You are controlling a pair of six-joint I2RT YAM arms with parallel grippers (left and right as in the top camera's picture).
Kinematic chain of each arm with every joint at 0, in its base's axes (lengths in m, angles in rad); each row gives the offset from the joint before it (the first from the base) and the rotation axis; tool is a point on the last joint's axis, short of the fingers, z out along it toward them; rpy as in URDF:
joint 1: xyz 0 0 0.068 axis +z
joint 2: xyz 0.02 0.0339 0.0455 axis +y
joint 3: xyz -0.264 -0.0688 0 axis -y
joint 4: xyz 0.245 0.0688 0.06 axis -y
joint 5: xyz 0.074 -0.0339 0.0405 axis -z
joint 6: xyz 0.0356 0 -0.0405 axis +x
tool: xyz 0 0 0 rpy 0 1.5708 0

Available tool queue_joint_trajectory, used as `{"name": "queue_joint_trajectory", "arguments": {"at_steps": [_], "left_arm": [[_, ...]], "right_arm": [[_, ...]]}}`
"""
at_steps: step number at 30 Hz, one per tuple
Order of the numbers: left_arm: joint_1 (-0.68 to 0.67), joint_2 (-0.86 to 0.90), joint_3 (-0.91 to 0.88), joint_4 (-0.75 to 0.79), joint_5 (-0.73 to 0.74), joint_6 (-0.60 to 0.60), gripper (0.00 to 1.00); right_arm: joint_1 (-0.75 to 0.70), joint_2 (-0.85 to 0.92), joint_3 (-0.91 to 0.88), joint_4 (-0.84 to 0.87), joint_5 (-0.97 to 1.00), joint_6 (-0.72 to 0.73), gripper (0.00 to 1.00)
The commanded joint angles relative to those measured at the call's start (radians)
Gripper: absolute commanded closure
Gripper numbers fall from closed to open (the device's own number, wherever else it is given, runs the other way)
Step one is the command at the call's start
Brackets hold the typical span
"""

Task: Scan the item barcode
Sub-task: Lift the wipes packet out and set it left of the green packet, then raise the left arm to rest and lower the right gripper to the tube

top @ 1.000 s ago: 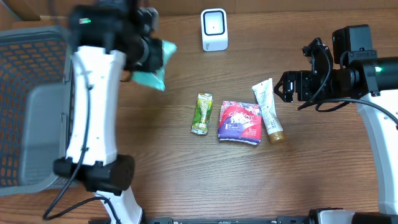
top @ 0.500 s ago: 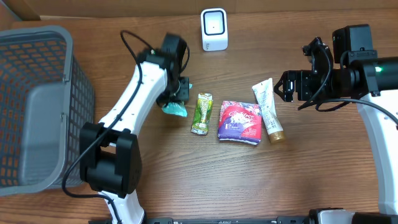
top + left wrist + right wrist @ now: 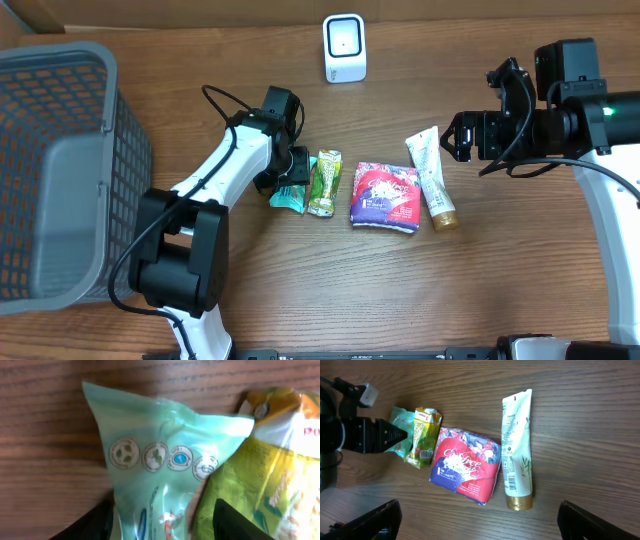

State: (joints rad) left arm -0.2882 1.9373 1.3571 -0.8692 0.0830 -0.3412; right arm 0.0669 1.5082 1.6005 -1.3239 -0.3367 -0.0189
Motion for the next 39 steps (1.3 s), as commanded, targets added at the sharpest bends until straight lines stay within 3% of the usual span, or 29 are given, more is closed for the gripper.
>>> {"name": "queue_joint_trajectory", "arguments": {"at_steps": [1, 10, 20, 23, 24, 25, 28, 36, 39], "left_arm": [[0.008, -0.044, 0.136, -0.069, 0.008, 0.033, 0.47], [0.011, -0.251, 0.484, -0.238, -0.050, 0.088, 0.45], [0.011, -0.511, 0.512, -0.340, -0.066, 0.083, 0.47], [0.011, -0.546, 0.512, -0.354, -0.065, 0.083, 0.43], [0.011, -0.549, 0.512, -0.354, -0.065, 0.083, 0.35], [0.011, -0.550, 0.512, -0.354, -0.064, 0.083, 0.17], [0.010, -0.542, 0.512, -0.354, -0.059, 0.083, 0.00], [0.010, -0.498, 0.512, -0.358, -0.068, 0.084, 0.00], [0.037, -0.496, 0.512, -0.377, -0.151, 0.071, 0.00]], "right_arm": [[0.005, -0.008, 0.022, 0.006, -0.006, -0.004, 0.00], [0.005, -0.008, 0.022, 0.014, -0.005, -0.004, 0.00], [0.005, -0.008, -0.045, 0.067, -0.005, -0.015, 0.00], [0.005, -0.004, -0.101, 0.105, -0.005, -0.014, 0.02], [0.005, -0.003, -0.125, 0.117, -0.005, -0.015, 0.04], [0.005, -0.003, -0.146, 0.127, -0.004, -0.016, 0.06], [0.005, -0.003, -0.235, 0.180, 0.006, -0.015, 0.07], [0.005, 0.007, -0.422, 0.325, -0.016, -0.007, 0.08], [0.005, 0.017, -0.473, 0.356, -0.013, -0.007, 0.08]]}}
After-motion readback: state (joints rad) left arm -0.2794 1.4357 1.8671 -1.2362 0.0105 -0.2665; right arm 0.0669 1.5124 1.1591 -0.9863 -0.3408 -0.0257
